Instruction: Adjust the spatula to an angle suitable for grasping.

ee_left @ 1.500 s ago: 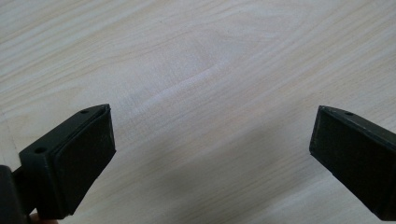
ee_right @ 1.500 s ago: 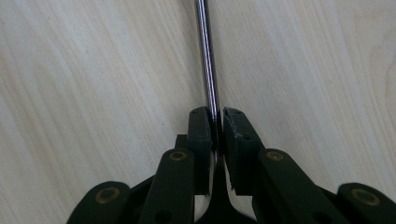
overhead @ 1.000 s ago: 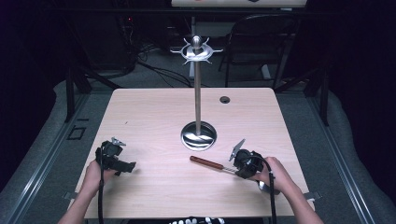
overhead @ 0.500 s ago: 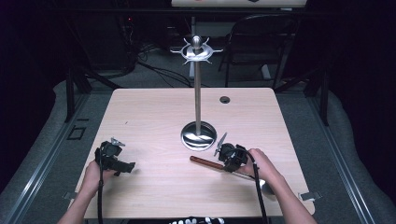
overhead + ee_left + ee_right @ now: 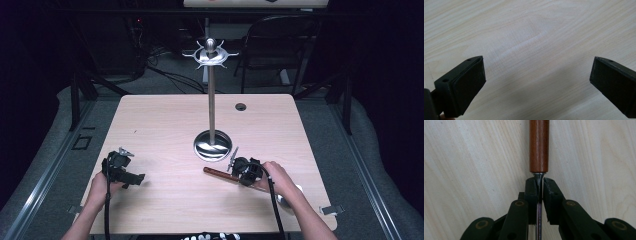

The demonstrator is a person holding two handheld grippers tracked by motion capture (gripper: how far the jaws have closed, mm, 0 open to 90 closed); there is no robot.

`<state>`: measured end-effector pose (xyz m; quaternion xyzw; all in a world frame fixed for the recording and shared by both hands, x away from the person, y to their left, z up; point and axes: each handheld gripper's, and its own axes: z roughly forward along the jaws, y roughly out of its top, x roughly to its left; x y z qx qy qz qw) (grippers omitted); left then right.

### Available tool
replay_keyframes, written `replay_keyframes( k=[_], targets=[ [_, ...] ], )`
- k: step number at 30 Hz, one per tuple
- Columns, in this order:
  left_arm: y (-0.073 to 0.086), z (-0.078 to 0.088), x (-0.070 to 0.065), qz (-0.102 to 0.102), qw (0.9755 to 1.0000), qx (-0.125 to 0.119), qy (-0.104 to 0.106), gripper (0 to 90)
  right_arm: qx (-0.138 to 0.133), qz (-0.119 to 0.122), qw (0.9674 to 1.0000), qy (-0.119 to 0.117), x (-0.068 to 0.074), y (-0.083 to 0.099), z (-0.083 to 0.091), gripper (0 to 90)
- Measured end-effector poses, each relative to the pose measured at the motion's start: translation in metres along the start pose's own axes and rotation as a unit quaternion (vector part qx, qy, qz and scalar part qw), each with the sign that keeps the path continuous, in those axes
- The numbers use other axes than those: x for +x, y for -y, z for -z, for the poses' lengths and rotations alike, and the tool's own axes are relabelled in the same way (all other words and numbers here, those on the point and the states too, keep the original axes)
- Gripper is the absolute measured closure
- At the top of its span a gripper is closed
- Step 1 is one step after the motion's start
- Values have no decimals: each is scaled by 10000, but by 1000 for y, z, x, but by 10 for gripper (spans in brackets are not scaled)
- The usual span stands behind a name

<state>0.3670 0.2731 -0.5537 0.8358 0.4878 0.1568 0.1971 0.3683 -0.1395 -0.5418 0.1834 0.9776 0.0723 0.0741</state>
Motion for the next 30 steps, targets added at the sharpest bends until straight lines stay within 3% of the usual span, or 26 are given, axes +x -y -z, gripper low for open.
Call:
replay_keyframes(
  k=[7,16,30],
  targets=[
    [0,0,0,-15,10000,-5,-4,0,45,68,9999,65,2,-2,-2,841],
    [0,1,0,-16,10000,-5,-6,0,-144,-31,9999,-23,0,2,-3,847],
    [0,1,0,-22,10000,-12,-4,1,-243,-136,9996,29,-3,7,1,847]
  ],
)
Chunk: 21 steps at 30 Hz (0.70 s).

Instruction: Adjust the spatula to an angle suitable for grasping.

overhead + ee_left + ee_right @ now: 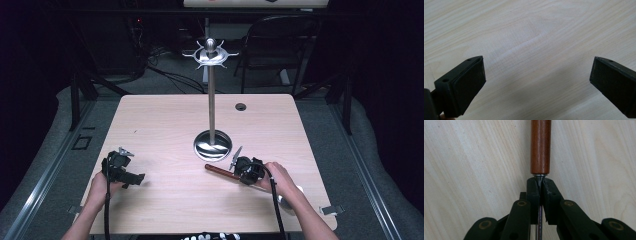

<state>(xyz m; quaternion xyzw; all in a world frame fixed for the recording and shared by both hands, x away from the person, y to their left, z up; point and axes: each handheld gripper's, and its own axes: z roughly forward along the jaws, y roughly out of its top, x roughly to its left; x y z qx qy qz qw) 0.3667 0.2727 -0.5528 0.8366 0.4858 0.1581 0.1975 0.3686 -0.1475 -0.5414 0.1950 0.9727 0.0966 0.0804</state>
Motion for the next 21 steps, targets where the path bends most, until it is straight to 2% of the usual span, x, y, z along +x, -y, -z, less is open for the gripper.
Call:
replay_keyframes(
  k=[2,4,10,12,21],
  targets=[
    [0,0,0,2,10000,0,-1,0,59,40,10000,55,-1,0,3,847],
    [0,0,0,2,10000,-3,1,0,-48,-56,10000,28,-1,2,4,847],
    [0,0,0,-7,10000,8,21,0,-211,-108,9997,30,-3,6,7,847],
    [0,0,0,-4,10000,6,23,0,-183,-98,9998,76,-4,7,9,847],
    [0,-1,0,4,10000,3,24,0,-385,-270,9989,66,-7,12,16,847]
  ],
)
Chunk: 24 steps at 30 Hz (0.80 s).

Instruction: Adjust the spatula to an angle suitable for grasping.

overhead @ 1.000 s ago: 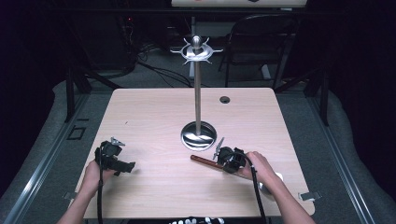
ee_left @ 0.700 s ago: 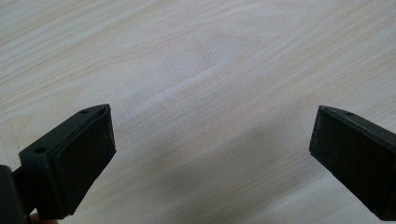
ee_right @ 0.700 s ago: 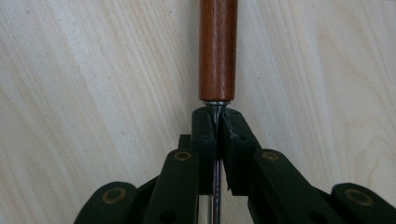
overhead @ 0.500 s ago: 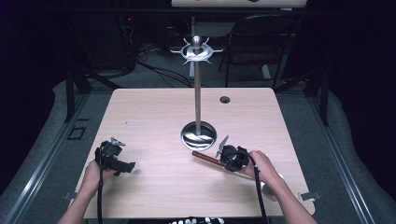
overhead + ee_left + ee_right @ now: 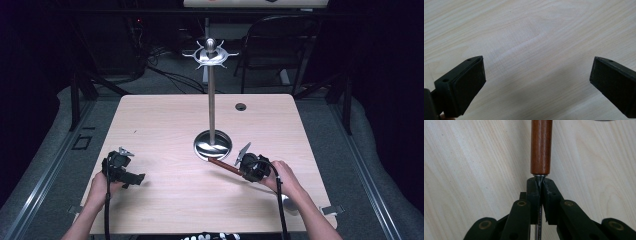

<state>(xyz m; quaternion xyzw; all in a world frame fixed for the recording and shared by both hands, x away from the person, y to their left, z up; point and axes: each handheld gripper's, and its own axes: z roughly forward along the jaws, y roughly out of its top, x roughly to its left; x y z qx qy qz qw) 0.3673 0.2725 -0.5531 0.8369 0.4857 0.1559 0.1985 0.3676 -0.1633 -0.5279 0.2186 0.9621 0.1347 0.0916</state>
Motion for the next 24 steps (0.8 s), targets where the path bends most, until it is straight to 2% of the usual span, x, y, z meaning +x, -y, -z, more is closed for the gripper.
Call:
replay_keyframes(
  k=[11,12,18,19,23,24],
  targets=[
    [-2,-1,-1,-39,10000,7,13,1,70,-28,9999,94,-3,4,2,847],
    [-2,-1,-1,-39,10000,6,14,1,5,-104,9999,75,-3,5,2,847],
    [-2,-1,-1,-48,10000,14,21,1,85,-206,9996,156,-7,8,2,847],
    [-2,-1,-1,-43,10000,16,22,0,30,-255,9996,113,-8,8,1,847],
    [-2,0,0,-40,10000,14,16,0,67,-268,9994,202,-10,9,4,847],
    [-1,0,0,-34,10000,15,14,0,5,-363,9991,208,-11,10,5,847]
  ],
)
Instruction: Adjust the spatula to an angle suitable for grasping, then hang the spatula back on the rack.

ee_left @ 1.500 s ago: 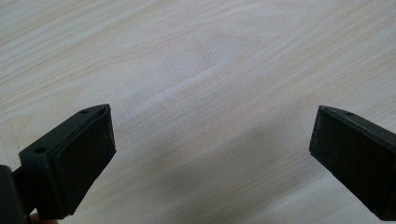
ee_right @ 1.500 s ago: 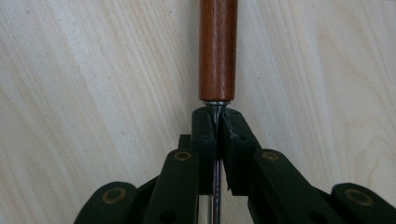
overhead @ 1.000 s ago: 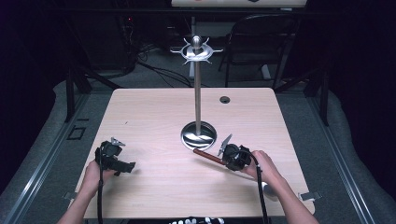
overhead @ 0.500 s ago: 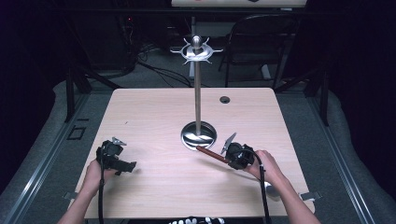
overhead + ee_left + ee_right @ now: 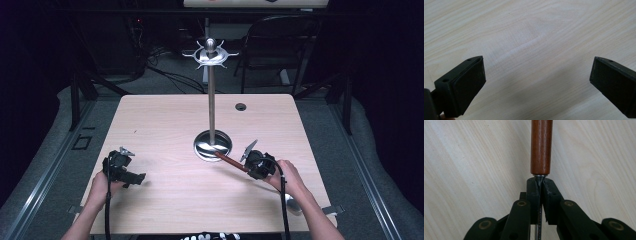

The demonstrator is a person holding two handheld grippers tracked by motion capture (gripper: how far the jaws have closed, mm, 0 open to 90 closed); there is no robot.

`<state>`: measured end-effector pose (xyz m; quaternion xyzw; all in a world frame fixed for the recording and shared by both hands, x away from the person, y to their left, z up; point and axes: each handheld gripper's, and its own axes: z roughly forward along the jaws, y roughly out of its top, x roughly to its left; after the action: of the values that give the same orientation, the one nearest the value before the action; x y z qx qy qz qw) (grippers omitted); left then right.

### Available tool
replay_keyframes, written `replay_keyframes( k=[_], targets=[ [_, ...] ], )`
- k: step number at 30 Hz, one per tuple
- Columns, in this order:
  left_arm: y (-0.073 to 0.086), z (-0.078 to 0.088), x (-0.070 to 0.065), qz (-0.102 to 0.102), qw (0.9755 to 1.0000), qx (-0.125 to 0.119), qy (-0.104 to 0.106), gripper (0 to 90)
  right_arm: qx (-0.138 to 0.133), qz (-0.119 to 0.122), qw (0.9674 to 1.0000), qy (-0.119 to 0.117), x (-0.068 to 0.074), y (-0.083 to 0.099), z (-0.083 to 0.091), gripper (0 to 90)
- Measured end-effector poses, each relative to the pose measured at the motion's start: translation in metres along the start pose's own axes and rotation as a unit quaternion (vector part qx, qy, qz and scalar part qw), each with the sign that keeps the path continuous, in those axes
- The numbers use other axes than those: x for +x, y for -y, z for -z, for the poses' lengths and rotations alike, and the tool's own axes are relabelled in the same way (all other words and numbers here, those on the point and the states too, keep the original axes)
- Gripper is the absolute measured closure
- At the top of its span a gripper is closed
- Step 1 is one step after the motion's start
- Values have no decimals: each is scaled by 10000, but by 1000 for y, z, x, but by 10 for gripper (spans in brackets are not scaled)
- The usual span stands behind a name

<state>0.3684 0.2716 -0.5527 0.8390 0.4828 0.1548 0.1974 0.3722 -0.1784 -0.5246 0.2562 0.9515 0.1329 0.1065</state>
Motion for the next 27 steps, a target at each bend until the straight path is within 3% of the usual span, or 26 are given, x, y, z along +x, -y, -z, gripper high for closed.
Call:
replay_keyframes(
  k=[1,2,8,9,18,24,27],
  targets=[
    [0,0,0,1,10000,-2,-2,0,-8,-7,10000,4,-1,0,0,847],
    [0,0,0,3,10000,-6,-4,1,94,-21,9998,-149,-2,0,2,847],
    [0,0,0,6,10000,-6,-9,0,102,-87,9999,21,-5,0,6,848],
    [1,0,0,9,10000,-7,-15,1,-91,-149,9998,99,-4,0,5,848],
    [3,2,1,32,10000,-9,-36,0,-132,-208,9995,180,-6,-2,9,848],
    [1,0,0,27,10000,-22,-17,1,-271,-289,9990,211,-7,-2,11,849],
    [2,1,1,45,10000,-22,-34,0,-476,-461,9972,360,-10,-2,20,849]
  ],
)
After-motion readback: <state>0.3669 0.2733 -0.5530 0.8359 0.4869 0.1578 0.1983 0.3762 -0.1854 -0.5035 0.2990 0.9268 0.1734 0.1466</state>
